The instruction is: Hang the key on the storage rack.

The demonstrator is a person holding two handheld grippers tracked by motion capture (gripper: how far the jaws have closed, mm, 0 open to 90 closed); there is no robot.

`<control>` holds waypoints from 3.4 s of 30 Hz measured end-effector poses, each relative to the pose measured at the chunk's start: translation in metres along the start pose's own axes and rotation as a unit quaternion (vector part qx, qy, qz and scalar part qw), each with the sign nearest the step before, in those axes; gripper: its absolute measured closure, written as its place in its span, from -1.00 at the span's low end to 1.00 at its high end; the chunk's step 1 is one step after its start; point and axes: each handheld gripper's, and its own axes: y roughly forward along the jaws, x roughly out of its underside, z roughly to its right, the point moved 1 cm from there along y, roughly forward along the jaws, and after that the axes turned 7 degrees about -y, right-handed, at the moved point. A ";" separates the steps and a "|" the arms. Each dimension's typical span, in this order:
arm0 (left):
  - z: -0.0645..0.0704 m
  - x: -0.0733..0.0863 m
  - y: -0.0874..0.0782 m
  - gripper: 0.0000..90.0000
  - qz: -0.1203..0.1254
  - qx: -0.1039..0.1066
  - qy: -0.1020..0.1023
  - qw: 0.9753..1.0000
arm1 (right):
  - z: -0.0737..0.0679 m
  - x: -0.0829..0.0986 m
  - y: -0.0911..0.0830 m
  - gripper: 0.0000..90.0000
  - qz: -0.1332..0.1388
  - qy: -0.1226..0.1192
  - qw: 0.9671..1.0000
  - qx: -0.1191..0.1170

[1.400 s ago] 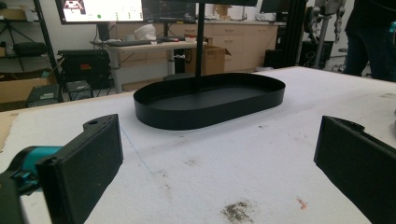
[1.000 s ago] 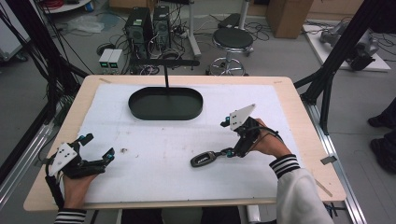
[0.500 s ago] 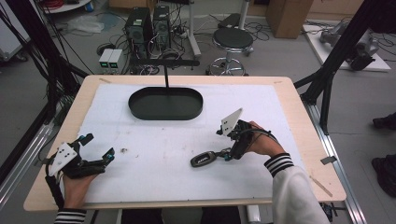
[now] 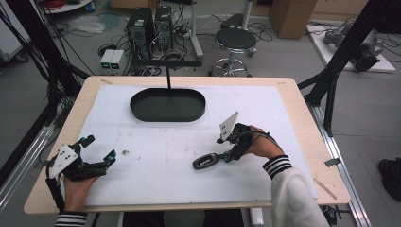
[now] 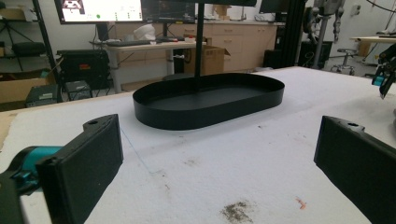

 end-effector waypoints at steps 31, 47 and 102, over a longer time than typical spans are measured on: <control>0.000 0.000 0.000 -0.96 0.000 0.001 -0.001 1.000 | 0.000 -0.003 0.011 0.43 -0.037 -0.039 0.998 -0.039; 0.000 0.000 0.000 -0.96 0.001 0.002 -0.001 1.000 | -0.001 -0.002 0.014 0.54 -0.066 -0.051 0.996 -0.043; 0.041 -0.071 0.065 -0.96 -0.095 0.249 0.005 0.964 | -0.010 -0.039 -0.048 0.88 0.143 -0.038 0.989 0.028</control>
